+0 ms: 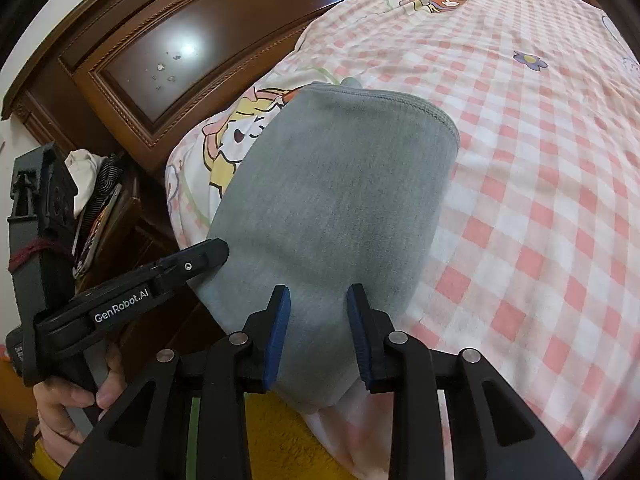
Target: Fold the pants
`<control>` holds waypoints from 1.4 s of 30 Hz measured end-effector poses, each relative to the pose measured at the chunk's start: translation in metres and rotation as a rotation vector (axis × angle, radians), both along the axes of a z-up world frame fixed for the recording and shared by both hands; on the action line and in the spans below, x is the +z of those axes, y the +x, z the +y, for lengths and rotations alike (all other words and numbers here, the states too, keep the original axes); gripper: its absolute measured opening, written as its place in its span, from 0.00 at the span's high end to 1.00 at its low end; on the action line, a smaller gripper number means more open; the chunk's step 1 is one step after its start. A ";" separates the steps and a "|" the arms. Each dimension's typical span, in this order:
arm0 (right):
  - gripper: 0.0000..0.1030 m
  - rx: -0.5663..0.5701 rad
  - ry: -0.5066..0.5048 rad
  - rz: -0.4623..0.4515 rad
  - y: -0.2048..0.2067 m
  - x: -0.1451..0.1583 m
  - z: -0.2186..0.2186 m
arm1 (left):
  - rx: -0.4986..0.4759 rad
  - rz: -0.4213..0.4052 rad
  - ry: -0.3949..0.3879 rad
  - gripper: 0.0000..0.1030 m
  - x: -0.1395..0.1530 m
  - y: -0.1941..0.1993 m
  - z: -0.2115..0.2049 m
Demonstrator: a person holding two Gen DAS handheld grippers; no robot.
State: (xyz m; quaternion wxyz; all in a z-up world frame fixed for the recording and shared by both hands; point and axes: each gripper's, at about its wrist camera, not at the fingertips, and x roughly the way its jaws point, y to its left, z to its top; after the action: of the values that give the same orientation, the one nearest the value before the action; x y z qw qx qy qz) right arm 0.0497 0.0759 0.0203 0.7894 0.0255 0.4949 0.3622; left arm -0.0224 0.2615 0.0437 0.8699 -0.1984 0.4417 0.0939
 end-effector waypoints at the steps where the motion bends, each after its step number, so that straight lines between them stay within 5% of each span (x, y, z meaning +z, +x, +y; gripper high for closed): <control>1: 0.70 -0.002 0.001 0.001 0.000 0.000 0.000 | 0.002 0.000 0.002 0.90 0.000 0.001 -0.001; 13: 0.70 -0.063 0.011 -0.077 0.045 0.037 -0.006 | -0.001 0.006 0.004 0.90 0.000 0.002 0.000; 21: 0.72 -0.115 0.031 0.047 0.089 0.005 0.000 | -0.012 0.009 0.004 0.90 0.000 0.004 0.001; 30: 0.71 -0.119 0.006 0.005 0.073 0.018 -0.005 | -0.006 0.016 -0.001 0.91 0.000 0.003 0.001; 32: 0.62 -0.134 0.011 -0.010 0.061 0.025 -0.013 | -0.007 0.022 -0.011 0.90 0.001 0.002 0.002; 35: 0.57 -0.144 0.014 -0.023 0.046 0.032 -0.025 | -0.013 0.020 -0.054 0.77 0.004 -0.001 0.005; 37: 0.55 -0.147 0.013 -0.027 0.037 0.034 -0.032 | -0.015 0.009 -0.071 0.52 0.008 -0.006 0.003; 40: 0.55 -0.147 0.007 -0.019 0.029 0.035 -0.039 | -0.017 0.002 0.005 0.35 0.019 -0.012 -0.005; 42: 0.54 -0.148 0.007 -0.007 0.028 0.035 -0.042 | -0.033 0.003 0.065 0.33 0.027 -0.014 -0.011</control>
State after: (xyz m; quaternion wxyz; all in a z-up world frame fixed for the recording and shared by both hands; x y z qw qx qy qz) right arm 0.0775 0.0340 0.0553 0.8156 0.0637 0.4877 0.3048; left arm -0.0361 0.2502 0.0703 0.8766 -0.1626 0.4431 0.0944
